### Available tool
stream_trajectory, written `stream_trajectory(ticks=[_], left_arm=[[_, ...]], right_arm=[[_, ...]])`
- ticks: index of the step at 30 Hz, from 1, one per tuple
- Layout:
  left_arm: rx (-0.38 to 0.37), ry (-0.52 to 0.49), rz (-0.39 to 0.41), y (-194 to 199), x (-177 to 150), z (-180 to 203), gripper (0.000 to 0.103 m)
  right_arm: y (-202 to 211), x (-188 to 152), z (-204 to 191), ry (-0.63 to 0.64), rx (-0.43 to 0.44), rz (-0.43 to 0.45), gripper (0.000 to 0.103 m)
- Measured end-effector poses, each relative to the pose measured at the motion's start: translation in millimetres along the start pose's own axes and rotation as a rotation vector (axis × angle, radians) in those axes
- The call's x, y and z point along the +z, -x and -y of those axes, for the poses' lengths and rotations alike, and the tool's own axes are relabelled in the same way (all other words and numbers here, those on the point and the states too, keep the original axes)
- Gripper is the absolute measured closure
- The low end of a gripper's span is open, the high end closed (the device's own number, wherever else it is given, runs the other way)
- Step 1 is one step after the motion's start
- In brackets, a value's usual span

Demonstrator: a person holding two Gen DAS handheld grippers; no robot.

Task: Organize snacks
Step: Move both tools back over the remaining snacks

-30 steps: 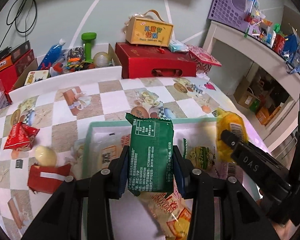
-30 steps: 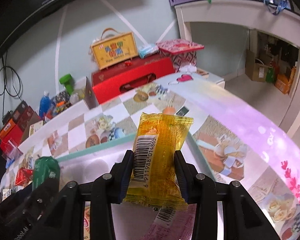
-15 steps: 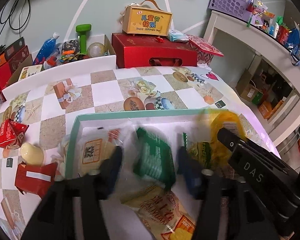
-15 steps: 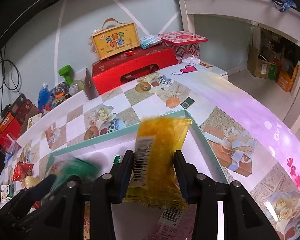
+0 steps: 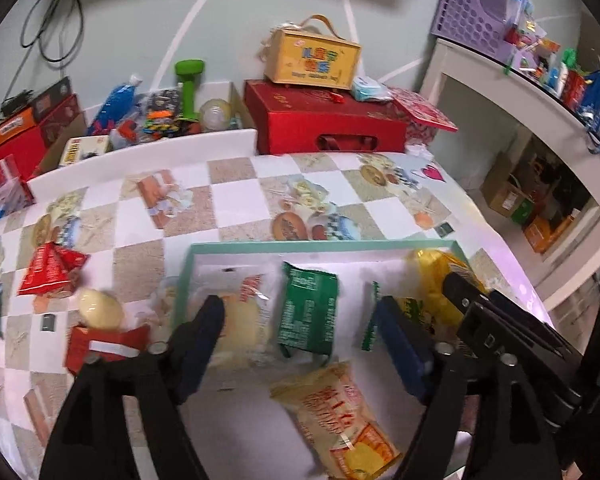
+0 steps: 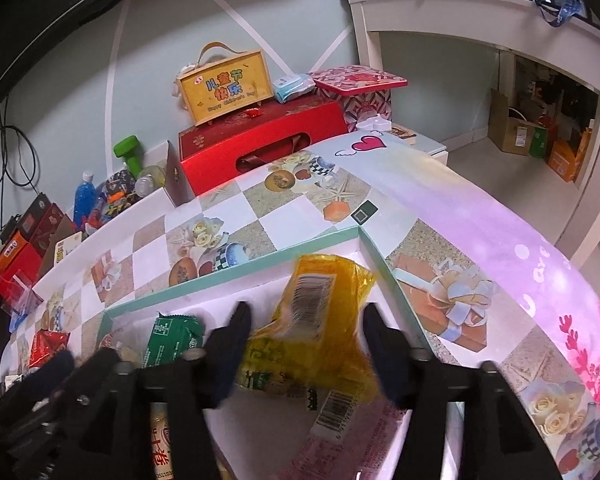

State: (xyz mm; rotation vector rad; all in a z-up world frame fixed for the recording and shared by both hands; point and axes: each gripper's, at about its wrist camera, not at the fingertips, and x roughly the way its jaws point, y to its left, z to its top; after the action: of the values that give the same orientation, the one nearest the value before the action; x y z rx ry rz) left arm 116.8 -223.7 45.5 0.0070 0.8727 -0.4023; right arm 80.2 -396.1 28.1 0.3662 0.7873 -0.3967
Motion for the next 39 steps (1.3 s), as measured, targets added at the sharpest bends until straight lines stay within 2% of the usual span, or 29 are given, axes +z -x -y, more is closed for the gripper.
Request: stream_trajectory(ticks=[1,4,6,7,13,18,28,33,39], left_arm=[[0.02,0.003,0.003,1,1,-2,0.016],[0.114,0.012,0.024,3,2,-10,0.009],[0.165,0.011,0.043,4,3,-16,0.007],[0.17,0.012,0.046,4,3,-19,0.006],[0.16,0.044,0.044,1,2,-29,0.003],[0.166,0.043,0.074,0,1,-32,0.002],[0.119,0.087,0.125,14,4,-52,0.001],[0.082,0.13,0.109,24,6,-70,0.001],[0.158,0.134,0.094,33,5,-94,0.001]], right_arm=[[0,0,-1,0.004,-0.005,-0.002,0.036],[0,0,-2,0.009,-0.007,-0.005,0.018],[0,0,-1,0.004,-0.008,0.001,0.001],[-1,0,-1,0.003,-0.01,0.001,0.0],[-4,0,-3,0.003,-0.018,-0.01,0.0],[-3,-1,-5,0.002,-0.006,-0.006,0.0],[5,2,-21,-0.012,0.05,0.022,0.0],[13,3,-35,-0.014,0.113,0.051,0.0],[18,-2,-74,0.05,0.173,0.049,0.0]])
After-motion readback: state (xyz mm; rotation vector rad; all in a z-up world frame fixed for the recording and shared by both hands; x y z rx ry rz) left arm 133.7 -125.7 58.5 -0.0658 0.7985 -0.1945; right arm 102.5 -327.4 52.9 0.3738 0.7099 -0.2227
